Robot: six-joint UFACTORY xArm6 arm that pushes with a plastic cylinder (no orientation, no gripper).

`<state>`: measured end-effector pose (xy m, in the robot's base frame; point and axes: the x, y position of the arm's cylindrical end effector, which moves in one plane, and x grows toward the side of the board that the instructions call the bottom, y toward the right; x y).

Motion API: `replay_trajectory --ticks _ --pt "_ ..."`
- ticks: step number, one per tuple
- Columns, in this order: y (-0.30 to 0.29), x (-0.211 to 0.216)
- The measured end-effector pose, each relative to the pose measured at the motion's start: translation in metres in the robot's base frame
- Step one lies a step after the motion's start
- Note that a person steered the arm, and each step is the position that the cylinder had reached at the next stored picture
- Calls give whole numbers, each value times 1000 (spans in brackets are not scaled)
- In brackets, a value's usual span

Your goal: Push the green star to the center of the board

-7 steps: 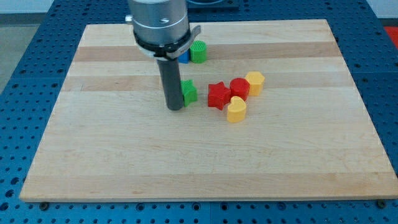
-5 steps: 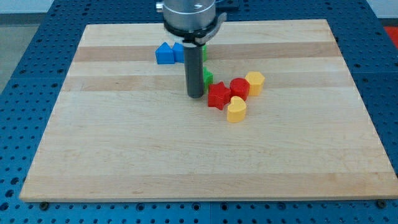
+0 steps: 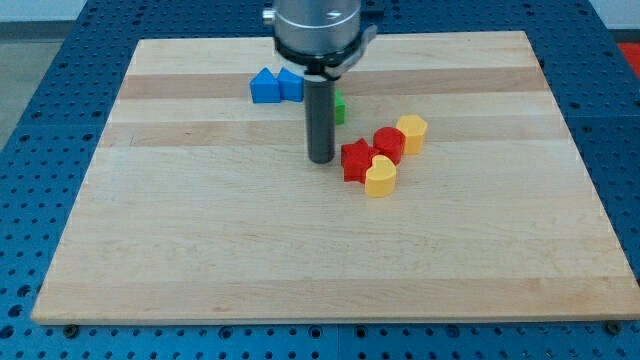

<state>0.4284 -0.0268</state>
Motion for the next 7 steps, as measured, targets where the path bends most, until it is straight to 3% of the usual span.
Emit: replay_trajectory --ticks 1,4,7 --pt "-17 -21" --pt "3 -57" --pt "36 -59"
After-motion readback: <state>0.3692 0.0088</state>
